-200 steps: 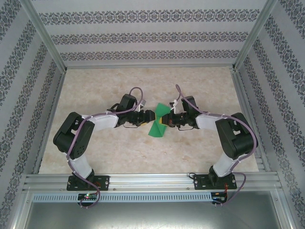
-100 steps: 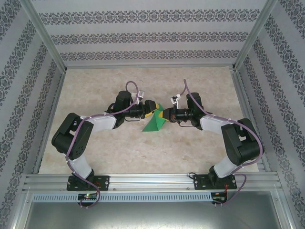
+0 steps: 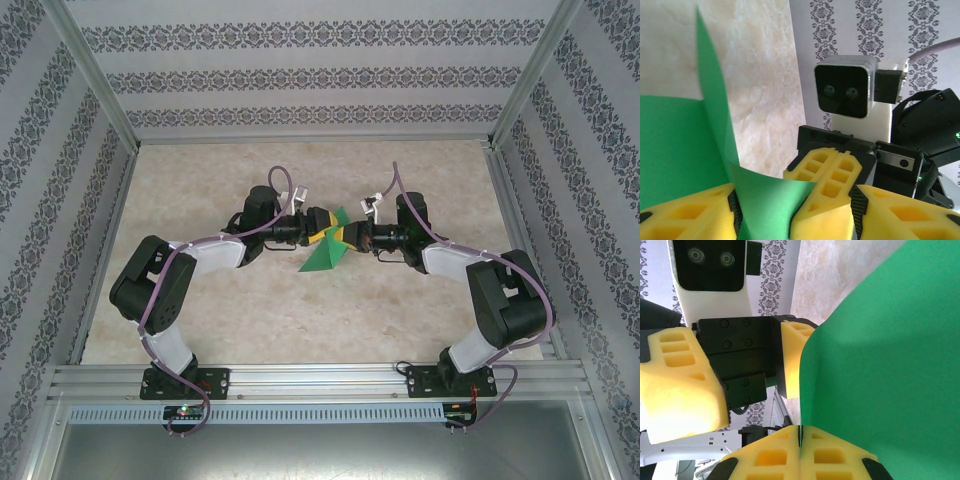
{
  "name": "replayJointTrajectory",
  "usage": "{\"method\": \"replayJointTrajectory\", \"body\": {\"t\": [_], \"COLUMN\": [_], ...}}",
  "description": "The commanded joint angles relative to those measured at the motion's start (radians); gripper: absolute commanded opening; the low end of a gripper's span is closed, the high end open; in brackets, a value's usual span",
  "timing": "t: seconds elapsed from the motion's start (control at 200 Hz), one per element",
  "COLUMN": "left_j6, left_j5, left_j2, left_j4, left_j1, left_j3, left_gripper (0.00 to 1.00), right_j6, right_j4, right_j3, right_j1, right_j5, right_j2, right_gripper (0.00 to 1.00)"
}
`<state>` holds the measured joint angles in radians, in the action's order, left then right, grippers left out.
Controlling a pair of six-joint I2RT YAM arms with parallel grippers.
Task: Fold a paper plane with a square sheet of paper (pick it up from the middle)
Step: Turn over the paper at the center of the table.
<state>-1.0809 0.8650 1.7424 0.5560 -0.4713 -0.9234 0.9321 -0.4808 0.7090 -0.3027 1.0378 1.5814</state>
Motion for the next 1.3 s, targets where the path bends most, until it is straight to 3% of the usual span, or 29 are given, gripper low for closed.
{"method": "replayJointTrajectory", "body": {"t": [0.0, 0.155, 0.405, 1.294], "left_j6": [0.035, 0.039, 0.060, 0.122], "left_j5": [0.028, 0.031, 0.040, 0.060], "left_j2": [-0.008, -0.007, -0.009, 0.011], "left_j4": [-0.035, -0.044, -0.073, -0.184], "left_j1": [-0.008, -0.007, -0.007, -0.009], "left_j3": [-0.033, -0.036, -0.035, -0.069], "left_gripper": [0.57, 0.51, 0.50, 0.12], "right_j6": [0.021, 0.035, 0.061, 0.073], "right_j4": [-0.059, -0.071, -0.090, -0.090], "right_j3": [-0.012, -0.023, -0.032, -0.029], "right_j1": [0.010, 0.017, 0.031, 0.038], "right_j5": [0.018, 0.015, 0.011, 0.015], "right_j2": [-0.014, -0.010, -0.008, 0.004], "right_gripper": [0.00, 0.00, 0.00, 0.00]}}
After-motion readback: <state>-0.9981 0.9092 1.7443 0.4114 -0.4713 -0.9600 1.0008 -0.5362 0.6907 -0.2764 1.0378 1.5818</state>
